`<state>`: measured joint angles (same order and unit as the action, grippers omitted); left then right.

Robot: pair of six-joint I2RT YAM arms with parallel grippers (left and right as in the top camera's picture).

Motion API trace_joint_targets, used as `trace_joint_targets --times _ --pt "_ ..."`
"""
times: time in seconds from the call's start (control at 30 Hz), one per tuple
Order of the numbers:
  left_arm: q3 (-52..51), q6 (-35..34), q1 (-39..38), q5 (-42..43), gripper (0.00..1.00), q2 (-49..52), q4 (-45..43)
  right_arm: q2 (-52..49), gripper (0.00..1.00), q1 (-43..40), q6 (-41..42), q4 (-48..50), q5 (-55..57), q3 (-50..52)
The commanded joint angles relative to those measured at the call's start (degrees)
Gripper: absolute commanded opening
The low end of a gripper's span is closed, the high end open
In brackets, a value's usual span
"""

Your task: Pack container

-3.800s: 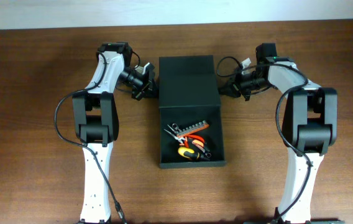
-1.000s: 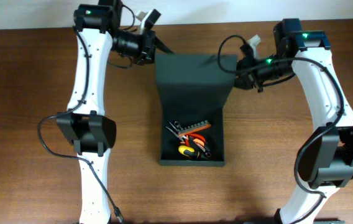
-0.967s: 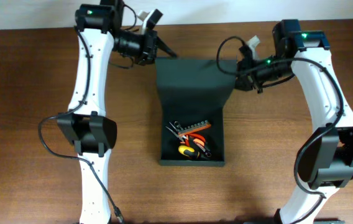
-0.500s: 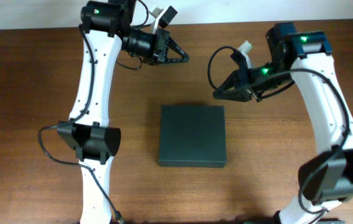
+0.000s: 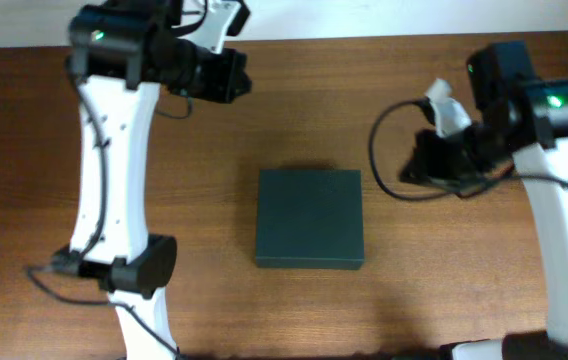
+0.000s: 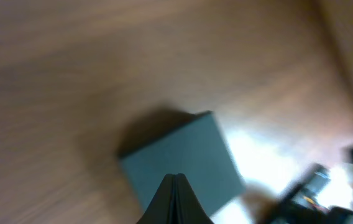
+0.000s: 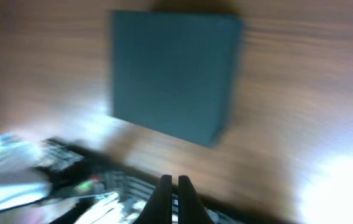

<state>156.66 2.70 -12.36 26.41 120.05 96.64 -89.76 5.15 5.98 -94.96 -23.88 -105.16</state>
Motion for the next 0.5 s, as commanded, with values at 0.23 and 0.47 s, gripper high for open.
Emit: trace_joint_targets --times 0.23,0.47 --pt "-9.42 -2.1 0.37 -19.17 0.02 -10.97 0.07 9.64 0.04 0.46 3.56 -2.38 17.07 -0.76" --pt "-30.88 -2.21 0.42 -20.26 0.02 -21.66 0.07 16.5 0.08 0.46 3.54 -2.38 17.07 -0.24"
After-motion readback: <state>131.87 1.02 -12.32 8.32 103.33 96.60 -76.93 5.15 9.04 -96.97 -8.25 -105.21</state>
